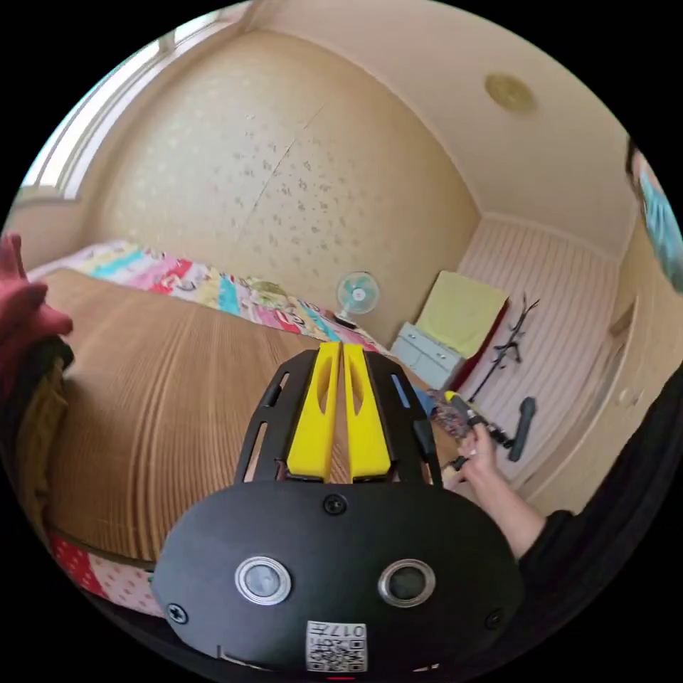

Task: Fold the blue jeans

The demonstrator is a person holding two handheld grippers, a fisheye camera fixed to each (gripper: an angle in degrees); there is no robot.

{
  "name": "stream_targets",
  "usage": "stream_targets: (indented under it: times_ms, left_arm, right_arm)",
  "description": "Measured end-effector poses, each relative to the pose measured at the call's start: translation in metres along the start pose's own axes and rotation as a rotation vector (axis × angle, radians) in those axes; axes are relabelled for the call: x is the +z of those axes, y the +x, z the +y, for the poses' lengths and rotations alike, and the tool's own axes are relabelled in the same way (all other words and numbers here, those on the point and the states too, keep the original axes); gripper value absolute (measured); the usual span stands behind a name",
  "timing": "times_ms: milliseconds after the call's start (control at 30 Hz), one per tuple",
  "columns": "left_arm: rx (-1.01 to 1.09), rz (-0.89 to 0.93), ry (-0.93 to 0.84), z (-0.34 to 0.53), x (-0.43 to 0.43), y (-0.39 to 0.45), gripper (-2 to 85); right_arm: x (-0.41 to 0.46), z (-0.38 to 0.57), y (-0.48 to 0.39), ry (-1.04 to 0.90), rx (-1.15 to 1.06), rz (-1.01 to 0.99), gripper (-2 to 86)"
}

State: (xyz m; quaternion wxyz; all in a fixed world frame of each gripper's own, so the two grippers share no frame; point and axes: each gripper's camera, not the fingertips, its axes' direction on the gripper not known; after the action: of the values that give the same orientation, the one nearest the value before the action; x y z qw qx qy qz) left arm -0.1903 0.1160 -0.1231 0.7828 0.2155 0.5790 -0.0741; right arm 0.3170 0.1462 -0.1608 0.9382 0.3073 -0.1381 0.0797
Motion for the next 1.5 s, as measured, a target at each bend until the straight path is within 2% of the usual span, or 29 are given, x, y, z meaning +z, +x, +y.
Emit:
stream_targets:
  times_ms: [33,67,167,200,267,300,333,367,433,467,533,633,767,800,833,900,933,1033,1100,1233,1333,1400,1500]
  left_arm:
    - [-0.119,0.150,-0.005,0.002,-0.004,-0.028,3.9]
    - [-0.144,0.203,-0.006,0.003,-0.006,-0.039,4.5]
    - [-0.271,0.190,-0.053,0.008,-0.018,-0.070,5.1]
    - [-0.377,0.227,-0.057,0.013,-0.022,-0.086,5.0]
    - [-0.683,0.422,-0.049,0.034,-0.020,-0.123,4.9]
    - [-0.846,0.583,-0.021,0.052,-0.015,-0.142,5.0]
    - [-0.899,0.674,0.001,0.061,-0.013,-0.152,5.0]
    - [-0.898,0.675,-0.007,0.063,-0.014,-0.154,5.0]
    - [-0.842,0.470,-0.172,0.057,-0.020,-0.150,4.9]
    - [-0.806,0.402,-0.218,0.053,-0.022,-0.147,4.6]
    - [-0.592,0.160,-0.374,0.034,-0.026,-0.129,1.7]
    - [-0.302,-0.096,-0.444,0.010,-0.038,-0.096,-0.5]
    - [-0.037,-0.162,-0.339,-0.004,-0.058,-0.055,-0.9]
    - [0.060,-0.176,-0.245,-0.004,-0.069,-0.037,-0.9]
    - [0.138,-0.214,-0.138,-0.001,-0.081,-0.020,-1.0]
    - [0.217,-0.258,-0.035,0.005,-0.092,0.000,-1.0]
    - [0.248,-0.276,-0.013,0.008,-0.095,0.009,-1.0]
    - [0.292,-0.293,-0.024,0.017,-0.091,0.020,-1.0]
    - [0.314,-0.289,-0.046,0.024,-0.086,0.023,-1.0]
    - [0.379,-0.384,-0.136,0.037,-0.063,0.032,-1.0]
    - [0.413,-0.479,-0.242,0.041,-0.039,0.035,-1.0]
    - [0.417,-0.489,-0.292,0.043,-0.028,0.035,-1.0]
    - [0.396,-0.453,-0.309,0.043,-0.019,0.030,-1.0]
  right_arm:
    - [0.009,-0.003,0.034,-0.037,0.102,-0.017,1.7]
    - [0.015,-0.005,0.049,-0.058,0.144,-0.025,2.0]
    - [0.042,-0.018,0.104,-0.150,0.217,-0.002,7.6]
    - [0.052,-0.024,0.118,-0.180,0.216,0.020,8.7]
    - [0.069,-0.032,0.134,-0.225,0.201,0.080,10.1]
    - [0.083,-0.036,0.144,-0.272,0.200,0.127,10.8]
    - [0.098,-0.038,0.154,-0.322,0.214,0.133,11.2]
    - [0.105,-0.038,0.158,-0.348,0.221,0.127,11.4]
    - [0.130,-0.033,0.168,-0.434,0.227,0.057,9.8]
    - [0.130,-0.033,0.167,-0.418,0.228,0.047,9.0]
    - [0.122,-0.039,0.160,-0.384,0.198,0.060,6.1]
    - [0.103,-0.057,0.141,-0.300,0.149,0.045,4.0]
    - [0.073,-0.100,0.090,-0.158,0.047,-0.032,3.0]
    - [0.063,-0.116,0.065,-0.117,-0.022,-0.094,2.7]
    - [0.052,-0.129,0.037,-0.083,-0.107,-0.185,2.5]
    - [0.032,-0.140,-0.010,-0.041,-0.271,-0.352,2.0]
    - [0.018,-0.138,-0.046,-0.023,-0.417,-0.458,1.6]
    - [-0.006,-0.102,-0.119,-0.026,-0.665,-0.734,2.5]
    - [-0.001,-0.064,-0.156,-0.123,-0.688,-0.898,3.1]
    - [0.042,0.070,-0.227,-0.552,-0.753,-1.179,3.8]
    - [0.063,0.147,-0.230,-0.790,-0.520,-1.365,3.9]
    - [0.061,0.164,-0.220,-0.810,-0.458,-1.399,3.9]
    - [0.050,0.141,-0.194,-0.738,-0.523,-1.302,3.5]
